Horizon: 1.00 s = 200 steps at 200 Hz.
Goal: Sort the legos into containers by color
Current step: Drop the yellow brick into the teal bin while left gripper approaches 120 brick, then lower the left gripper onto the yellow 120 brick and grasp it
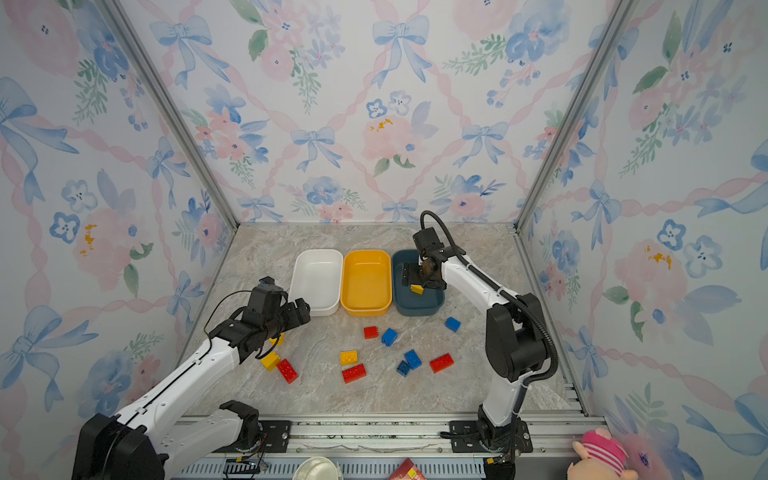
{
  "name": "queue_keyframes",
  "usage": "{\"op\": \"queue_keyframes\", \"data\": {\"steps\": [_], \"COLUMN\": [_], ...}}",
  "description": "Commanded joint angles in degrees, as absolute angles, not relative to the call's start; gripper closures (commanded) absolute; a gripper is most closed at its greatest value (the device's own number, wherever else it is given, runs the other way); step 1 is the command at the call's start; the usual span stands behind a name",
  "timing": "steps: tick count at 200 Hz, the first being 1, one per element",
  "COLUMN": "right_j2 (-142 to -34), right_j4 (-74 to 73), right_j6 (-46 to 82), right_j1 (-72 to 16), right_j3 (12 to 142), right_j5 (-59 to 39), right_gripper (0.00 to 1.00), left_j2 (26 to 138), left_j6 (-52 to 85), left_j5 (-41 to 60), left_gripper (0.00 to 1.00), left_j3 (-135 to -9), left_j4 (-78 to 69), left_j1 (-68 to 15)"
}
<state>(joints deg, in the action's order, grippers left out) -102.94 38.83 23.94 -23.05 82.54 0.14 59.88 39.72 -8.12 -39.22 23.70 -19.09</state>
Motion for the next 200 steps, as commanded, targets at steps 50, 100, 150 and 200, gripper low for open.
{"op": "queue_keyframes", "data": {"steps": [50, 100, 150, 200], "right_j2": [-95.8, -92.7, -90.6, -88.9], "right_j4": [41.6, 41.0, 40.3, 40.6], "right_j6": [23.5, 23.6, 23.9, 23.9], "right_j1": [-23.6, -23.2, -22.3, -21.2], "right_j3": [78.5, 75.9, 73.5, 72.8], "right_j5": [-0.9, -1.5, -2.4, -2.6], "right_gripper": [0.02, 0.0, 0.01, 0.01], "left_j2": [63.5, 66.7, 71.2, 73.0], "left_j6": [41.6, 43.3, 45.7, 44.9], "left_j5": [-17.7, -20.9, -21.4, -19.3], "left_gripper": [0.12, 0.16, 0.21, 0.27], "left_j3": [-44.8, -44.5, -43.5, -41.6], "left_j4": [39.5, 41.7, 40.1, 36.2], "left_j1": [-18.9, -18.7, -17.9, -14.2]}}
